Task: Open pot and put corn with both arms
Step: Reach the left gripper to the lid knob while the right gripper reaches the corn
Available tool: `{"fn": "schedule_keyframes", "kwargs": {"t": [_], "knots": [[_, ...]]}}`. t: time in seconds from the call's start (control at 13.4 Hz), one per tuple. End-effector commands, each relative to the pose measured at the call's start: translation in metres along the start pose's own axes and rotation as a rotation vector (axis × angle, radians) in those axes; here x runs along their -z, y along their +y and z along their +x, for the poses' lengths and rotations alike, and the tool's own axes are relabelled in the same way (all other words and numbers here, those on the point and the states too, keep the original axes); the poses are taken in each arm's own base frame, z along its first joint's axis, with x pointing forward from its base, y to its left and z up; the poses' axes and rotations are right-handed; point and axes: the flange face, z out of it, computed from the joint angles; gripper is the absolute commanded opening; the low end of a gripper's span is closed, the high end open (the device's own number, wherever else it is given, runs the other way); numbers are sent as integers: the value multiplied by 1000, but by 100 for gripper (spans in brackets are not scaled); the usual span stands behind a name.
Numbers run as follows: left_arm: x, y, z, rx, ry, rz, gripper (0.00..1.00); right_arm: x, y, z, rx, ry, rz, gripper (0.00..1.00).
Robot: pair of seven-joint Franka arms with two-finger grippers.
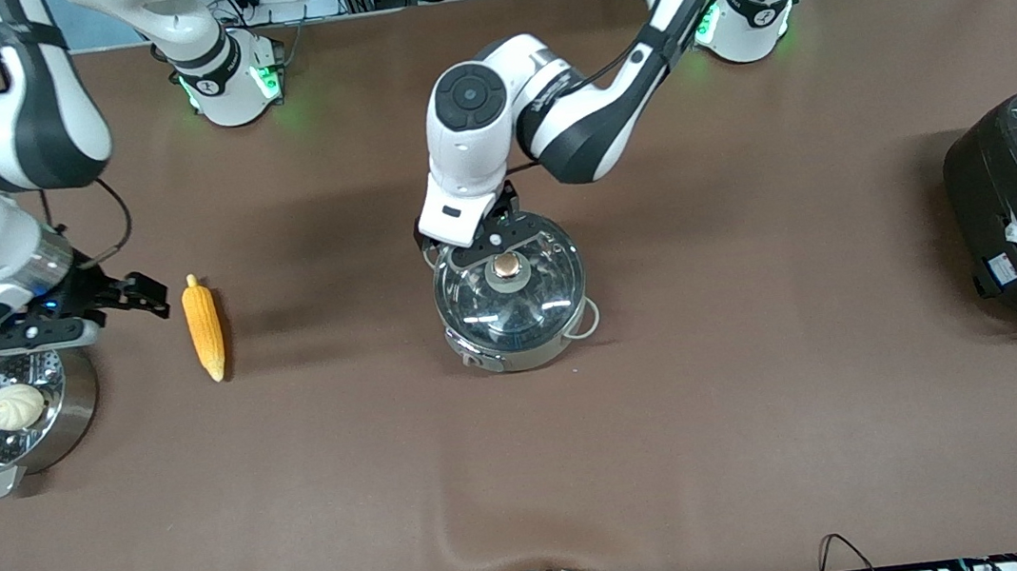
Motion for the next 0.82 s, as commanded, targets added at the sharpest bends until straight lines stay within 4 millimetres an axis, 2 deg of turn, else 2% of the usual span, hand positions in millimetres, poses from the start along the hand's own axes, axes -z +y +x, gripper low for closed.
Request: {"fn": "schedule_keyframes", "kwargs": {"t": [0.0, 0.15, 0.45, 0.75], "knots": [[4, 6, 2, 13, 34, 5, 100, -37, -1, -27, -1, 12, 2, 100], [4, 1, 3, 8, 29, 39, 100, -61, -3, -29, 3, -33, 2, 100], [-2, -9, 4, -67, 57, 133, 100, -92, 4, -28, 91, -42, -3, 100], [1, -14, 19, -119, 69, 140, 100, -114, 34, -29, 150, -26, -10, 100]]}}
